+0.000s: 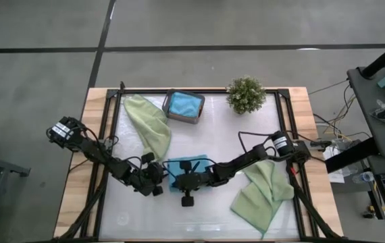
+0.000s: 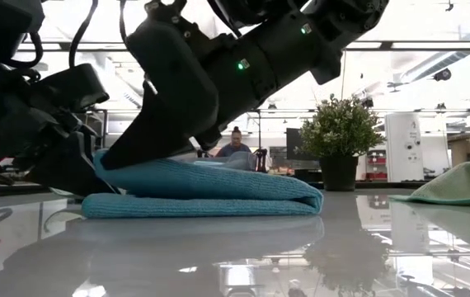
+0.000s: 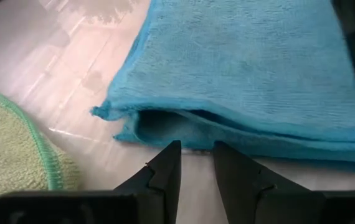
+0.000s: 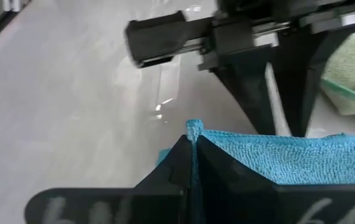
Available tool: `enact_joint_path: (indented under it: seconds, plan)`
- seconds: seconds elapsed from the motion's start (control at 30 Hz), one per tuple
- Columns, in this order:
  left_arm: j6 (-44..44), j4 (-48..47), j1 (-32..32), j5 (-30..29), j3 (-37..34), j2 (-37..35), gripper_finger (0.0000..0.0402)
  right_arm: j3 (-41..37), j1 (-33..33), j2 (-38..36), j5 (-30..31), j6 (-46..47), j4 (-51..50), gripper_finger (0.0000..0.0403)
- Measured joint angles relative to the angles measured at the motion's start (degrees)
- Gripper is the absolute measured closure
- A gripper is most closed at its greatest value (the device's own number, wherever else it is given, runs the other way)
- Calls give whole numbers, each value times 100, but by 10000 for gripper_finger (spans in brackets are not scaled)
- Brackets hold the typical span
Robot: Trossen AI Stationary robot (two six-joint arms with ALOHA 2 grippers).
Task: Fold microfiber towels
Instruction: Fold the blue microfiber towel
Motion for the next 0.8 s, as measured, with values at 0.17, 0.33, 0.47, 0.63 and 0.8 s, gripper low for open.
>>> enact_joint_path:
  seconds: [0.17,0.33,0.47,0.63,0.8]
  plan:
    - [0,2,0,-5,0,0,320,-8,26,1,-86,-10,-17,394]
    - [0,2,0,-4,0,0,320,-12,29,3,-87,6,-9,394]
    - [0,2,0,-16,0,-2,320,-15,29,119,-290,57,81,394]
    - [0,2,0,-31,0,-2,320,-22,26,349,-436,258,217,394]
    - [-2,3,0,-31,0,-2,320,-22,26,362,-434,305,309,391]
